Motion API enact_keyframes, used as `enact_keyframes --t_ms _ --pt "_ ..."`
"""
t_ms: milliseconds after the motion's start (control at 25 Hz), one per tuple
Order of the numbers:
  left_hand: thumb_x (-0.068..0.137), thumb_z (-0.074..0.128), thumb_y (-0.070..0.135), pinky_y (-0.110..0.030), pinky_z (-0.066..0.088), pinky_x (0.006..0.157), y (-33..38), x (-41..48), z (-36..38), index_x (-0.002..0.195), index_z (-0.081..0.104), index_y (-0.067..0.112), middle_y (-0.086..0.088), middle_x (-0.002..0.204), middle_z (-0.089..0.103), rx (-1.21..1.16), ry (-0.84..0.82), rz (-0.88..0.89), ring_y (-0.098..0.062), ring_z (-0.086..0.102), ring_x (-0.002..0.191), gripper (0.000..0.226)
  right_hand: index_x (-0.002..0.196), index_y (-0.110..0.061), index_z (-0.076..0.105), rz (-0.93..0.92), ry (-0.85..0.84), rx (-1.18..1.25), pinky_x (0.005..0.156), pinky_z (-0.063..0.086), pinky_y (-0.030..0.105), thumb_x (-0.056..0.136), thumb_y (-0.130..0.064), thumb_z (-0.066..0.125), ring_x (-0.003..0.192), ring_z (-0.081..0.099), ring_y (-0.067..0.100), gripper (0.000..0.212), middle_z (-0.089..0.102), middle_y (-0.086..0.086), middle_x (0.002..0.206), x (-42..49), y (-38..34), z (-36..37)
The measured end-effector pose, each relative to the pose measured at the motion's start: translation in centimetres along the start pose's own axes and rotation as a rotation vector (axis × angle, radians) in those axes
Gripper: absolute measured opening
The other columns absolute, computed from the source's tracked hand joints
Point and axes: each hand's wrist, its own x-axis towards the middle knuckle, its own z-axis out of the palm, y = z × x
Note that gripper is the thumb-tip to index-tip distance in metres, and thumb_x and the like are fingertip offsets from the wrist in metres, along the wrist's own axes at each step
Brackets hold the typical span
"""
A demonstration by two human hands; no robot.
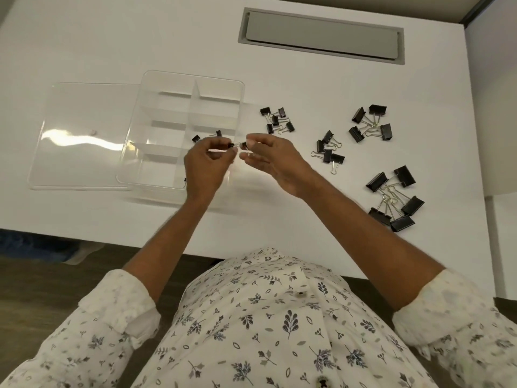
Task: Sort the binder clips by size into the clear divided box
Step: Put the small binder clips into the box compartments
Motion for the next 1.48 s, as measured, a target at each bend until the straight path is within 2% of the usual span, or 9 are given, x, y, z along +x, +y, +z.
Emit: enact_keyframes --t_ms 240,480,600,720,840,960,1080,1280,1480 --pt "0.084 0.074 0.016 -0.04 0.061 0.092 -1.1 2.9 -2.8 0.114 0.075 0.02 0.003 0.11 0.076 -0.062 0.126 -0.113 -0.012 0.075 0.093 0.03 0.144 -0.009 0.051 0.086 -0.048 0.209 0.118 0.041 0.039 0.104 -0.015 0.056 0.141 0.047 0.025 0.041 0.051 0.008 0.15 2.5 -0.9 3.4" --pt "0.088 0.071 0.012 -0.037 0.061 0.091 -1.8 2.8 -2.6 0.113 0.076 0.018 0.004 0.107 0.077 -0.108 0.075 -0.102 -0.012 0.075 0.094 0.027 0.133 -0.01 0.061 0.001 0.056 0.187 0.117 0.042 0.035 0.102 -0.002 0.051 0.141 0.049 0.021 0.034 0.06 0.005 0.14 2.4 0.7 1.4" --pt "0.09 0.068 0.011 -0.032 0.06 0.09 -1.4 2.3 -0.8 0.111 0.077 0.017 0.003 0.104 0.078 -0.105 -0.002 -0.037 -0.012 0.074 0.096 0.023 0.127 -0.015 0.065 -0.064 0.174 -0.002 0.116 0.043 0.034 0.102 -0.003 0.049 0.136 0.054 0.018 0.031 0.063 0.002 0.136 1.6 2.2 -1.0" --pt "0.093 0.066 0.009 -0.021 0.057 0.086 -0.9 1.6 2.0 0.111 0.077 0.013 0.002 0.105 0.077 -0.095 -0.126 0.03 -0.011 0.073 0.095 0.022 0.128 -0.014 0.067 -0.205 0.409 -0.464 0.111 0.045 0.028 0.101 -0.008 0.05 0.126 0.059 0.009 0.032 0.067 -0.002 0.132 0.2 3.7 -5.2" --pt "0.093 0.067 0.008 -0.009 0.052 0.08 -0.6 0.6 5.1 0.112 0.076 0.011 0.003 0.108 0.076 -0.025 -0.247 0.103 0.005 0.068 0.088 0.021 0.128 -0.005 0.064 -0.378 0.633 -0.903 0.111 0.045 0.041 0.097 0.0 0.049 0.128 0.058 0.024 0.035 0.065 0.01 0.133 -0.6 5.2 -11.2" --pt "0.093 0.067 0.007 -0.017 0.056 0.085 -0.5 -0.4 7.9 0.115 0.073 0.01 0.002 0.113 0.074 0.036 -0.379 0.164 0.0 0.068 0.094 0.023 0.136 -0.004 0.058 -0.288 0.641 -1.151 0.119 0.035 0.043 0.096 0.002 0.047 0.138 0.047 0.036 0.043 0.053 0.017 0.148 -1.4 6.3 -15.6" --pt "0.095 0.066 0.011 -0.026 0.057 0.092 -0.6 -1.1 10.5 0.121 0.07 0.012 -0.001 0.118 0.07 0.145 -0.521 0.225 -0.011 0.067 0.103 0.027 0.137 -0.005 0.059 -0.18 0.58 -1.212 0.116 0.031 0.036 0.094 0.006 0.048 0.137 0.045 0.036 0.046 0.047 0.017 0.152 -2.8 7.4 -15.9" --pt "0.092 0.066 0.01 -0.041 0.048 0.104 -0.9 -2.2 14.0 0.126 0.065 0.007 -0.009 0.128 0.063 0.326 -0.624 0.398 -0.024 0.059 0.119 0.034 0.128 -0.005 0.064 -0.335 0.588 -1.02 0.1 0.051 0.041 0.096 0.004 0.05 0.112 0.063 0.027 0.036 0.064 0.012 0.128 -3.9 7.8 -14.2" --pt "0.097 0.063 0.026 -0.041 0.044 0.107 -0.2 -2.2 16.2 0.142 0.057 0.014 -0.006 0.148 0.052 0.52 -0.64 0.475 -0.028 0.045 0.137 0.048 0.132 -0.007 0.061 -0.408 0.611 -1.117 0.105 0.048 0.038 0.095 0.008 0.045 0.12 0.06 0.029 0.044 0.063 0.012 0.132 -2.4 5.5 -16.3"
